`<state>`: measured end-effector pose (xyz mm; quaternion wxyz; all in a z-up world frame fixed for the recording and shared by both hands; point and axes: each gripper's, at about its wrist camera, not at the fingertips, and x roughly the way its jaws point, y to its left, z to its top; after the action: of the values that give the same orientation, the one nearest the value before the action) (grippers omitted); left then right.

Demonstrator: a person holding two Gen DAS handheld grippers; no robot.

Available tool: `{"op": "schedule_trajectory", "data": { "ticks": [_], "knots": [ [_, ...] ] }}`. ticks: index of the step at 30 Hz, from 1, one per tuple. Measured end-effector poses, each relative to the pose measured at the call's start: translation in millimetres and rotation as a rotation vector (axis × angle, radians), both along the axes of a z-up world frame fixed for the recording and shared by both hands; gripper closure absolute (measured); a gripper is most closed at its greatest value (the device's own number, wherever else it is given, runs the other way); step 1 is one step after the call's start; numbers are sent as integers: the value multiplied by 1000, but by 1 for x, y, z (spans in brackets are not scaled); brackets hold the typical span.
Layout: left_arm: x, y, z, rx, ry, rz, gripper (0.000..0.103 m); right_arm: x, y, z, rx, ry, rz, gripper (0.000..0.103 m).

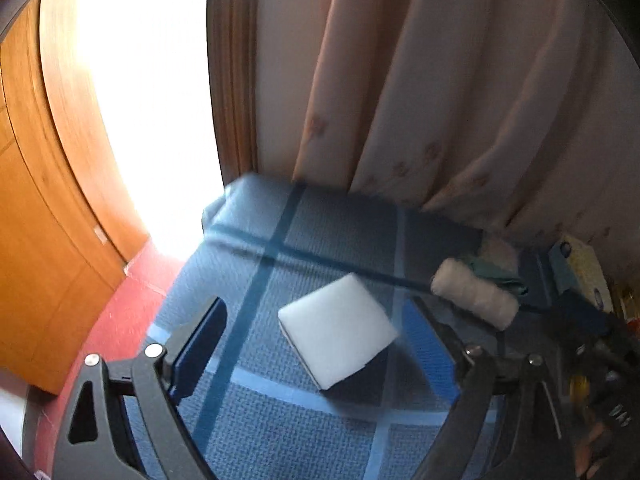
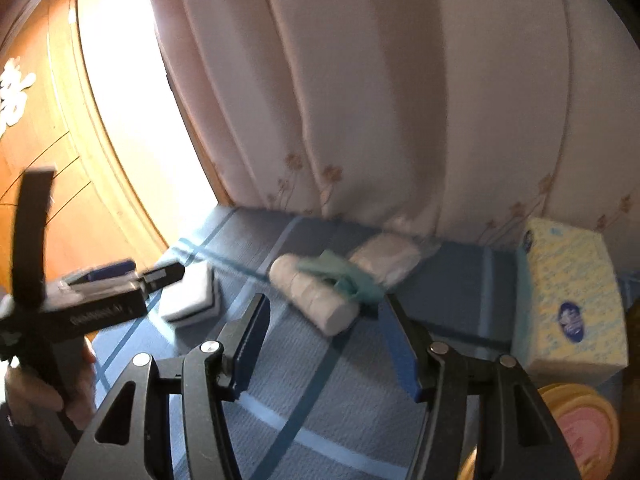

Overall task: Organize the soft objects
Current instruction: 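Grasp the teal cloth with the right tool beside the rolled towel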

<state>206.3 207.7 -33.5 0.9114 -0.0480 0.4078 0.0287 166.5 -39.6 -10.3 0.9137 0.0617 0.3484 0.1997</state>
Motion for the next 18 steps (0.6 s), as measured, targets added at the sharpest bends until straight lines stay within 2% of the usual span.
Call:
{"op": "schedule_trajectory", "data": {
  "ticks": [3, 5, 6, 7, 8, 10, 12, 13, 15, 18],
  "knots": [
    [0, 3, -7, -10, 18, 7, 12, 10, 1, -1, 20, 18, -15, 44],
    [0, 2, -9, 4, 23, 9, 12, 22, 10, -6, -4, 26, -16, 46],
    [1, 1, -10, 11, 24, 9, 12, 27, 14, -11, -17, 37, -12, 51],
    [2, 0, -12, 13, 28, 7, 12, 32, 16, -16, -23, 53, -8, 68],
    [3, 0, -13, 13, 33, 7, 12, 38, 18, -22, -25, 76, -13, 76],
    [7, -2, -21, 5, 46, 8, 12, 41, 14, -28, -8, 77, -30, 79],
    [11, -1, -26, -38, 45, 12, 12, 42, 10, -27, 16, 77, -27, 94],
    [12, -1, -29, -68, 48, 13, 13, 40, 6, -26, 31, 73, -28, 95],
    [12, -2, -29, -89, 43, 3, 21, 36, -1, -24, 82, 63, -19, 95],
    [9, -11, -29, -94, 25, -56, 46, 21, -6, -17, 112, 11, -20, 96]
  ]
}}
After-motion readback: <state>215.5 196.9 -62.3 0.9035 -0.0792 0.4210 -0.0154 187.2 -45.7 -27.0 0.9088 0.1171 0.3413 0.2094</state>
